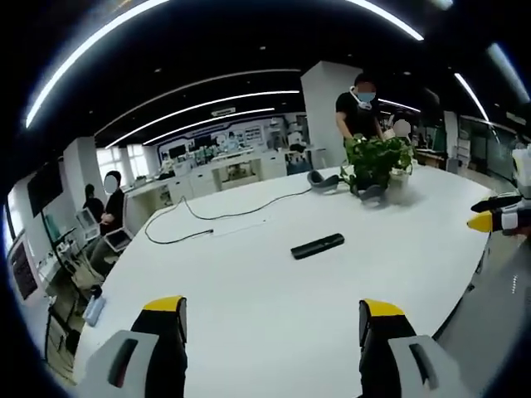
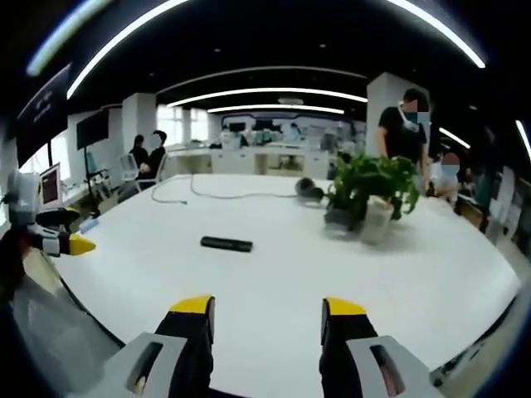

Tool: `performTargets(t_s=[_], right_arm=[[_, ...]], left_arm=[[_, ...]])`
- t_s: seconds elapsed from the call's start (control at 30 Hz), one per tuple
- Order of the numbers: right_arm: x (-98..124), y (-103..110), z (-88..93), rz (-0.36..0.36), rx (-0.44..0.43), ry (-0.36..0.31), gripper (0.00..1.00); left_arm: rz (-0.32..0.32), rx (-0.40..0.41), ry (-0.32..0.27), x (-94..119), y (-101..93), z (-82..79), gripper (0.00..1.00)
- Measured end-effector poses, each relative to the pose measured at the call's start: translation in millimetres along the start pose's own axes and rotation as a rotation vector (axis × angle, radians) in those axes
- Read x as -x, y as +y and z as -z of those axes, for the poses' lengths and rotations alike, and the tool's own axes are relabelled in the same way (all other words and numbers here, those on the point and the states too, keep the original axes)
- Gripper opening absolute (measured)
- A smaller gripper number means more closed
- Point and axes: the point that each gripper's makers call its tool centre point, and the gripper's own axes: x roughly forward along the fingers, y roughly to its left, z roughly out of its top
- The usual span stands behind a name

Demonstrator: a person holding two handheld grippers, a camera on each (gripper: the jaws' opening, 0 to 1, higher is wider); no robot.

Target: Press the specified remote control buttons in sequence, fully releasing each button before pressing the next.

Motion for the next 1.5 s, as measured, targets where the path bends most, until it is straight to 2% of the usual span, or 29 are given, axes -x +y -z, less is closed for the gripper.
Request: performTargets(t_s=[0.17,0.43,0.6,0.67,0.73,0.83,0.97,1.33,1.43,1.5], right_arm=[[-1.1,5.3,6.9,-0.033,0.0,0.047,0.3],[-2.7,10.2,17.2,-0.059,-0.002,0.117,0.1],[-3.4,10.4,22.9,-0.054,0.007,0.154,0.0],[-3.6,10.5,24.5,-0.055,0.001,0.165,0.0],[-4.1,9.9,26.6,-0.052,-0.002,0.179,0.0],[-5.4,9.8,29.8,-0.05,-0.001,0.198,0.0],[-6.2,10.1,32.6,-0.05,0.005,0.216,0.0],[-9.0,10.8,41.0,-0.054,0.017,0.271,0.0],[-9.3,10.7,42.5,-0.056,0.015,0.28,0.0],[-9.6,10.7,44.7,-0.055,0.016,0.292,0.0]], left_arm=[[0.109,-0.049,0.055,-20.1,-11.3,-4.9,0.89],[0.208,-0.114,0.102,-54.4,-15.8,-23.6,0.88],[0.313,-0.138,0.145,-78.5,-25.8,-33.2,0.85],[0.353,-0.13,0.166,-84.6,-32.3,-35.5,0.82],[0.367,-0.138,0.162,-96.0,-33.7,-42.2,0.82],[0.389,-0.171,0.161,-111.3,-35.8,-49.7,0.82],[0.438,-0.225,0.196,-131.8,-38.7,-51.8,0.82],[0.592,-0.325,0.314,-184.1,-52.1,-50.6,0.76],[0.658,-0.353,0.363,-194.7,-59.8,-43.7,0.68],[0.672,-0.377,0.402,-204.9,-61.6,-36.2,0.67]])
